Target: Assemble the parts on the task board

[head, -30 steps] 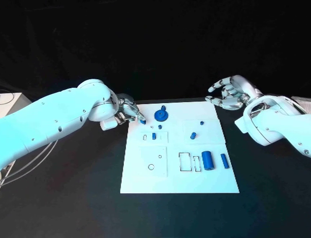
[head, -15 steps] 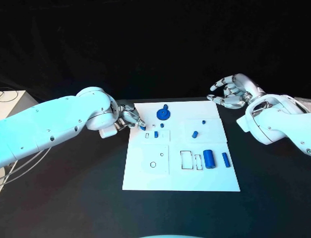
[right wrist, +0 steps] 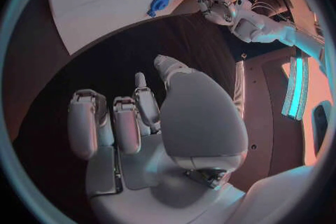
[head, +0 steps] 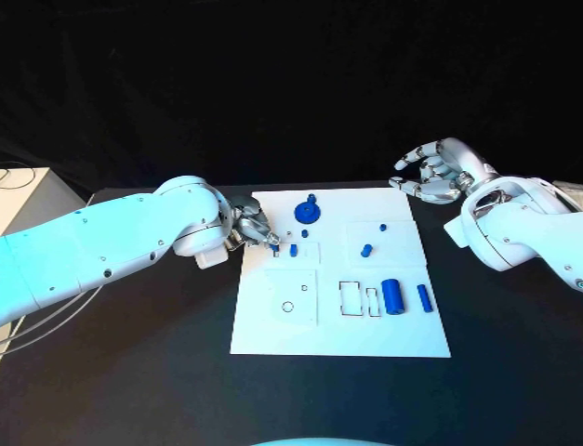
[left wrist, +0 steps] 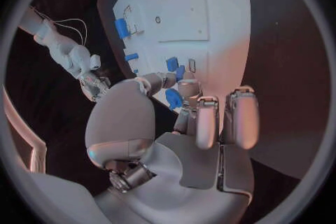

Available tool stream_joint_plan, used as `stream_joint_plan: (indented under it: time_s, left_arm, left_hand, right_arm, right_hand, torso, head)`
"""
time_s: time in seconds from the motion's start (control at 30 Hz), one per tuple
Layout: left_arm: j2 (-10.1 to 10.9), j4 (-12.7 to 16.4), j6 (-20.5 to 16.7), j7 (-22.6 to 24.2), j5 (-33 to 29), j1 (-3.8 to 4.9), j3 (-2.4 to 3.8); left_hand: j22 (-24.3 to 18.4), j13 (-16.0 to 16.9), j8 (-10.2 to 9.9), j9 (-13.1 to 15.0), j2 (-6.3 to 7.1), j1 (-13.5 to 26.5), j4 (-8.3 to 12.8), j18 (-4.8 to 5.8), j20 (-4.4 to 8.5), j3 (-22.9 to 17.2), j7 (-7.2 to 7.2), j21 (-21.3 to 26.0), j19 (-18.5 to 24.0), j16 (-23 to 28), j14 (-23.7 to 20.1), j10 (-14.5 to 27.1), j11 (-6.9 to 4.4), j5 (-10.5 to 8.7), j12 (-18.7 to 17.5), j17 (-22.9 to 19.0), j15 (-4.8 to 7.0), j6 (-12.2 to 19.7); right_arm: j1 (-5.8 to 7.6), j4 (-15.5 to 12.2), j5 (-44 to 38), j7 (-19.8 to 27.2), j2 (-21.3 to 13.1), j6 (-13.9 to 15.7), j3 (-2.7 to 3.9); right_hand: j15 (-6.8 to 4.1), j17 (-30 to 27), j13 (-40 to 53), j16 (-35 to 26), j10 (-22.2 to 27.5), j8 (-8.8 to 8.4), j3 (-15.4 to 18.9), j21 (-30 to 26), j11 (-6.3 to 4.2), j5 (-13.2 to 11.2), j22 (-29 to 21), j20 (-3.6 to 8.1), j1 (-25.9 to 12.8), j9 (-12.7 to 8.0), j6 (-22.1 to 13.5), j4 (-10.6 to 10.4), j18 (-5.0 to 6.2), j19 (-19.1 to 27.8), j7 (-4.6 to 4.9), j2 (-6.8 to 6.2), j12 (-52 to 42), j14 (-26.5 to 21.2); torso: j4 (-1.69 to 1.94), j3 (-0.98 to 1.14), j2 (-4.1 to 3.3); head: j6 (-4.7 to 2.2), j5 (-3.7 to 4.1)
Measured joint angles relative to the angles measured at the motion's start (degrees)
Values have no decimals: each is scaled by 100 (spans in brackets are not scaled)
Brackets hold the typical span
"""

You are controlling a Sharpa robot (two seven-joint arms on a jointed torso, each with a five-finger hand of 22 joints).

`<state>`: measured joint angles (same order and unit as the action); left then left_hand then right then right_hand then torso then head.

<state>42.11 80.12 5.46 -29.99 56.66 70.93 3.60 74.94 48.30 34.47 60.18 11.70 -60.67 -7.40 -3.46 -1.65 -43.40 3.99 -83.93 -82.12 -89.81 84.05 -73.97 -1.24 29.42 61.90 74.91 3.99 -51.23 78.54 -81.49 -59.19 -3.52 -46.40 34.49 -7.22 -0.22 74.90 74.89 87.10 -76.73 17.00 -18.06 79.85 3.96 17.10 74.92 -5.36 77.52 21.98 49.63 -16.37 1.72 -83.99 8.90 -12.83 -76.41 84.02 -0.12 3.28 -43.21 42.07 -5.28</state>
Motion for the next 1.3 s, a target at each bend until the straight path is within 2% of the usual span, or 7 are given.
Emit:
stream_joint_plan:
  time_s: [0.47,1.3]
  left_arm:
    - [-67,16,-110,0,297,-99,-11]
    - [-84,28,-120,-2,755,-156,-8]
  left_hand:
    - [-1,4,0,42,-1,-1,1,0,0,-1,-1,0,0,0,0,1,1,30,0,0,0,-1]
    - [-2,3,-18,39,-8,-8,7,-1,0,-7,-2,0,1,0,0,4,4,44,-1,0,-1,-2]
  right_arm:
    - [-3,-28,0,-5,-16,0,-1]
    - [-3,-52,0,-6,-26,2,0]
  right_hand:
    - [0,0,-10,0,0,0,-16,-24,0,0,-1,0,0,7,0,-16,0,0,0,0,0,0]
    - [0,0,-27,-22,0,0,-16,-24,0,20,3,0,0,6,0,-16,0,0,0,0,23,0]
  torso:
    - [1,3,-10]
    - [5,-4,-2]
  head:
    - [57,24]
    - [107,41]
